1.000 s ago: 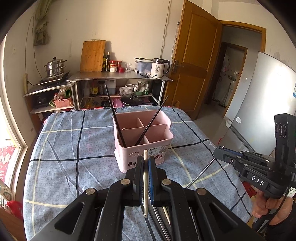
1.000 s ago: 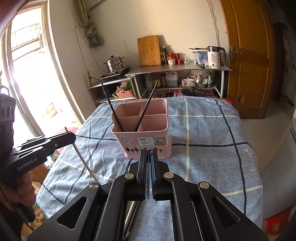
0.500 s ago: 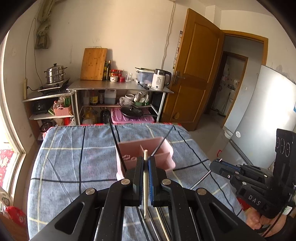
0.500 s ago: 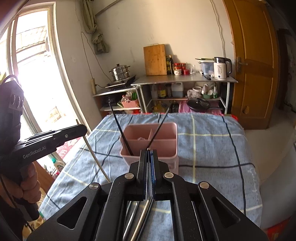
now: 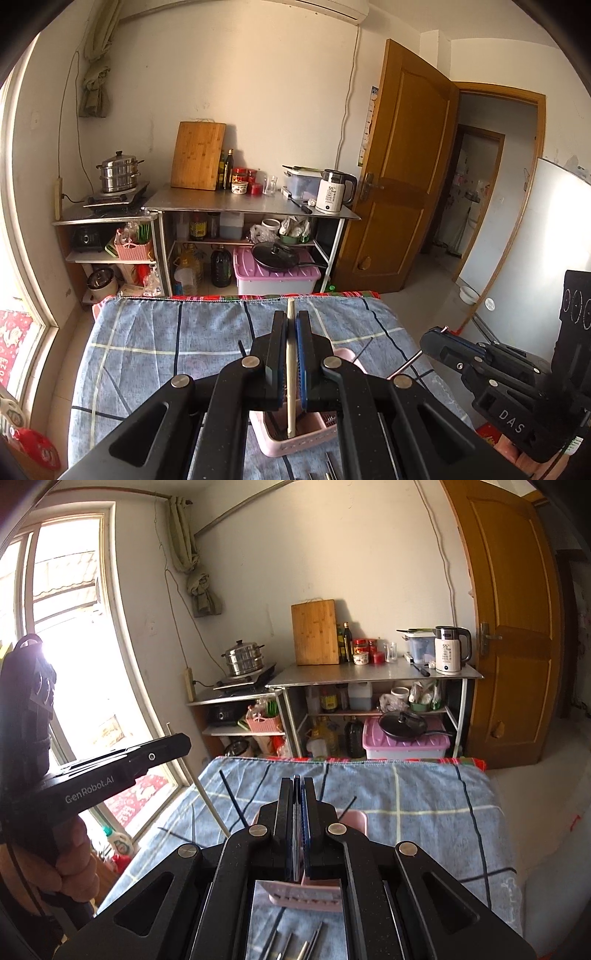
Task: Organize utensils
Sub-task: 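Lower both chopsticks into the basket compartments and open both tools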
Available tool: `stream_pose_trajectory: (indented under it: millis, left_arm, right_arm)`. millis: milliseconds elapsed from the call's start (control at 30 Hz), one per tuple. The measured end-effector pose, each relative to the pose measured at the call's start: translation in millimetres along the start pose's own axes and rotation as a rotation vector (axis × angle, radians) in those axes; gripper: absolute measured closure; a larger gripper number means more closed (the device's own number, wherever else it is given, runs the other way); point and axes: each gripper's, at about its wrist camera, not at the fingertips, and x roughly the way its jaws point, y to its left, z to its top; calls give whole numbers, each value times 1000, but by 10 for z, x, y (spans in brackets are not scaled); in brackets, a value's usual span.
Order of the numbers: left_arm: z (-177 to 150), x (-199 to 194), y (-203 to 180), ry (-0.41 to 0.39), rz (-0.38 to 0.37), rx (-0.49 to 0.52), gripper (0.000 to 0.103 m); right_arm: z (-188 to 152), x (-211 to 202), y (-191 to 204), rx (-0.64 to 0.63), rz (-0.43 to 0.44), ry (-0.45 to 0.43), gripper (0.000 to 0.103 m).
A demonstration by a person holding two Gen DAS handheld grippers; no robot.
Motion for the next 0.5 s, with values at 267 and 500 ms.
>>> stream_pose_trajectory:
  millis: [267,500]
  left_arm:
    - [-101,334,151,23,10,-24,99]
    - [-376,550,277,74,7,-45,98]
  right_arm:
    - [-73,308,-53,26,7,31,99]
    - [-296,580,-101,33,10,108,99]
